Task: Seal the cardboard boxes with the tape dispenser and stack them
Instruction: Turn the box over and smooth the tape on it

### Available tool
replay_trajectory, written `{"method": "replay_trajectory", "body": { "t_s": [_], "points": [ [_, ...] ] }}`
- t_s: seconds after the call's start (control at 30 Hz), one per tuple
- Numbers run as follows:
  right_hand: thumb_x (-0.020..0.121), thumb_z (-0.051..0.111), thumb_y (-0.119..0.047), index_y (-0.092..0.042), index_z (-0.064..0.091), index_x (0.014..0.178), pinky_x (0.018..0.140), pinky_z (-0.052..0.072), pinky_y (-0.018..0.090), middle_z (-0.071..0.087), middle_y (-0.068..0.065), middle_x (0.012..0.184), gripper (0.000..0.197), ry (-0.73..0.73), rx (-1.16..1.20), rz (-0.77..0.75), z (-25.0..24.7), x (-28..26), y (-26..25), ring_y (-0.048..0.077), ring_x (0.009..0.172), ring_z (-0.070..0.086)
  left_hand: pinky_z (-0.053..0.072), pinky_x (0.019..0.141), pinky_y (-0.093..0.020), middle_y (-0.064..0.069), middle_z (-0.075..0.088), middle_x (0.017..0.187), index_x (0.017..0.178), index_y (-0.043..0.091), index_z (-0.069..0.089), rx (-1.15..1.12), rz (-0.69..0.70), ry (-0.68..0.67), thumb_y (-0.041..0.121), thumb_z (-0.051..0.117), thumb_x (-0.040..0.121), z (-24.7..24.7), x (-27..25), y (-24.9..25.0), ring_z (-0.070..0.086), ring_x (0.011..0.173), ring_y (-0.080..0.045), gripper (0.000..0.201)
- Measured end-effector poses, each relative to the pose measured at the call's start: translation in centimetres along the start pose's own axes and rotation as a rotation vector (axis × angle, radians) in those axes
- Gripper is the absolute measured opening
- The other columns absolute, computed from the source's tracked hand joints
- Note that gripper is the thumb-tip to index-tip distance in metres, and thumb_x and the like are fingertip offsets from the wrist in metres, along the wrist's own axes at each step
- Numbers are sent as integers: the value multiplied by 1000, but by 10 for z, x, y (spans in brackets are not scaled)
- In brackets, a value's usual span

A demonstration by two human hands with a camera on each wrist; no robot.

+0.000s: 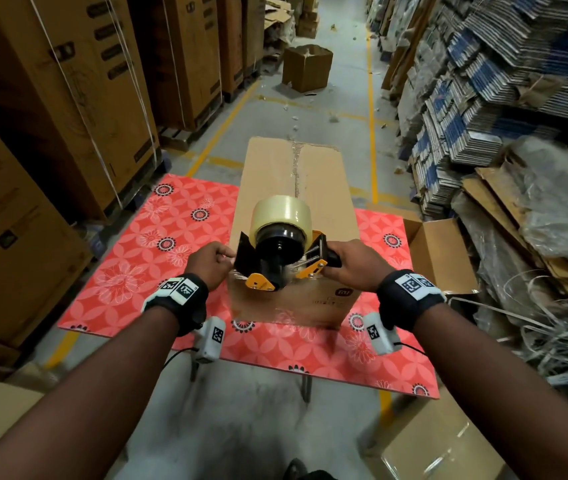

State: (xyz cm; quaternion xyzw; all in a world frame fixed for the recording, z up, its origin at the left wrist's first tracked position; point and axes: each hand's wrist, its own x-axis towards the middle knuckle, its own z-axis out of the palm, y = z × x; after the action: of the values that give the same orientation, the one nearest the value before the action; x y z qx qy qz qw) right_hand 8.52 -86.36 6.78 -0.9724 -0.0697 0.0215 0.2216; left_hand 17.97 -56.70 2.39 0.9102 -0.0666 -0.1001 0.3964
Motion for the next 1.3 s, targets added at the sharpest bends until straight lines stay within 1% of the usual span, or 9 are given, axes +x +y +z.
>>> {"method": "replay_trajectory", "body": {
  "t_s": [0.1,0.27,0.37,0.47,0.63,0.73,0.93,1.07,1.3],
  "points": [
    [79,64,-41,-32,56,87,57,38,33,62,-6,74,15,12,0,11,-13,-21,27,19,67,58,42,71,-26,0,63,83,91,18,67,-38,2,15,20,71,85,1,0,-3,58,81,-20,8],
    [75,56,-58,-26,62,85,57,41,28,64,-7,70,34,51,61,13,-16,-36,50,17,64,60,39,70,-25,0,63,86,83,22,65,57,72,88,9,67,84,8,-7,10,58,82,-18,13],
    [73,62,-51,-30,61,79,55,38,26,62,-6,66,21,45,40,21,-16,-31,48,18,61,59,47,77,-37,4,55,89,73,34,60,287,159,127,3,57,82,17,-16,16,56,91,-24,32],
    [80,77,-28,-27,63,79,57,40,27,62,-8,66,14,8,58,64,-14,-29,50,19,64,62,42,86,-45,7,56,91,77,32,64,393,220,100,8,58,82,28,-24,38,52,99,-21,26],
    [83,77,-19,-34,56,76,57,38,25,61,-11,68,26,5,101,67,-10,-33,52,14,65,59,44,81,-41,4,47,83,68,35,47,339,271,-22,10,61,81,45,-27,62,55,95,-31,31],
    [85,75,-21,-37,52,74,56,35,23,59,-15,69,30,-3,100,41,-11,-37,54,2,63,55,41,72,-30,5,51,77,68,32,53,225,233,-9,5,65,78,47,-23,57,57,83,-26,32],
    [83,74,-24,-26,58,75,55,38,27,59,-10,65,18,1,91,55,-29,-58,76,1,59,54,39,69,-27,2,60,81,71,32,63,146,250,3,12,75,75,49,-20,46,57,79,-17,23],
    [84,77,-13,-39,49,68,53,33,11,51,-20,61,41,61,101,98,-40,-83,101,-14,60,54,37,69,-27,1,60,83,73,29,64,178,233,24,13,76,76,53,-19,49,57,82,-19,20],
    [86,74,-17,-20,67,94,56,33,21,62,-4,80,11,43,23,106,-36,-81,105,15,74,56,49,87,-41,0,63,96,74,41,63,285,144,101,23,72,78,68,-28,54,59,97,-27,21]
  ]
}}
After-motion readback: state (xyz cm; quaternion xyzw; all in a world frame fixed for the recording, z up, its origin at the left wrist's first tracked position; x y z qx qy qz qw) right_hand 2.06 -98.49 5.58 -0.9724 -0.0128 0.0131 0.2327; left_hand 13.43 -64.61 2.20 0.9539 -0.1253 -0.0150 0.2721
